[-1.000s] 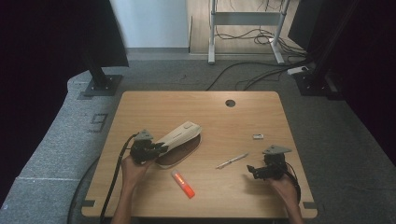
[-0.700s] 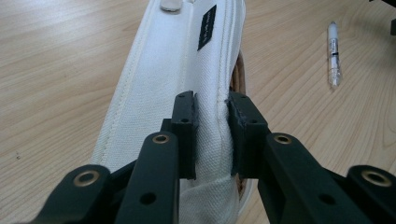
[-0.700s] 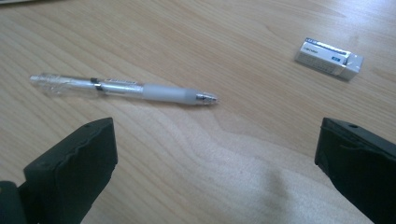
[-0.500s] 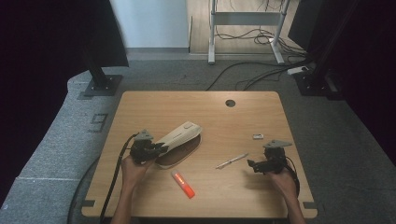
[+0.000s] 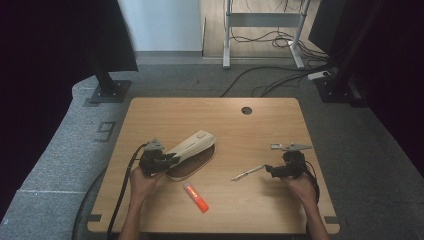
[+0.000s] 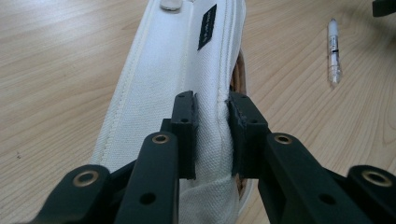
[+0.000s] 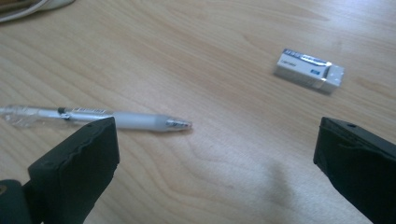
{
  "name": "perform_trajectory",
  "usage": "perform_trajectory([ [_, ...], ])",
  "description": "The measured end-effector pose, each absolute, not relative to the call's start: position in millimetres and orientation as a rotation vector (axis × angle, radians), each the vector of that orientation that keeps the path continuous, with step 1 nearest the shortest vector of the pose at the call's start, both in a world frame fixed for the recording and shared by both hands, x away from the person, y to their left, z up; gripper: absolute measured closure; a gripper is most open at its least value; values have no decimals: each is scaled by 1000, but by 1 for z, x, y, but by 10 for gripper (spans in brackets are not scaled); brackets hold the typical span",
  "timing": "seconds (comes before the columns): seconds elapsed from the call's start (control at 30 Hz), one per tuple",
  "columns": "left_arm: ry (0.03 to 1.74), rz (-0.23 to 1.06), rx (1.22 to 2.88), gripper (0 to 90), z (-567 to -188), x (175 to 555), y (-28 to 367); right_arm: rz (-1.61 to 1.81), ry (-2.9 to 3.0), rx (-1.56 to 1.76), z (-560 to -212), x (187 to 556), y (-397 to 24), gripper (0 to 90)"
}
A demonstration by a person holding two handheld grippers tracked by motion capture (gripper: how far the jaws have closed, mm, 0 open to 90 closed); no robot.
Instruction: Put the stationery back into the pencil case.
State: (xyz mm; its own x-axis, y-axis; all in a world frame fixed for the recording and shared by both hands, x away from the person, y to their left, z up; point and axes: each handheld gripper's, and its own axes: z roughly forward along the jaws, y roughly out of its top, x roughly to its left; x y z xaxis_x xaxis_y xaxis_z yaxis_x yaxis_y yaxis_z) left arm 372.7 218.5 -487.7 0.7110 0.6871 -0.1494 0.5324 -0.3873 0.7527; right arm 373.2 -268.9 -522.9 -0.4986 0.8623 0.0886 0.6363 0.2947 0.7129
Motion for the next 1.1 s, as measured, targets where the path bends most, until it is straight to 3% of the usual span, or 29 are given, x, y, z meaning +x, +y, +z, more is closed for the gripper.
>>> perform_trajectory([
  [1.1, 915, 235, 2089, 730, -488, 373, 218, 955, 2141, 1460, -516, 432, -284, 188],
])
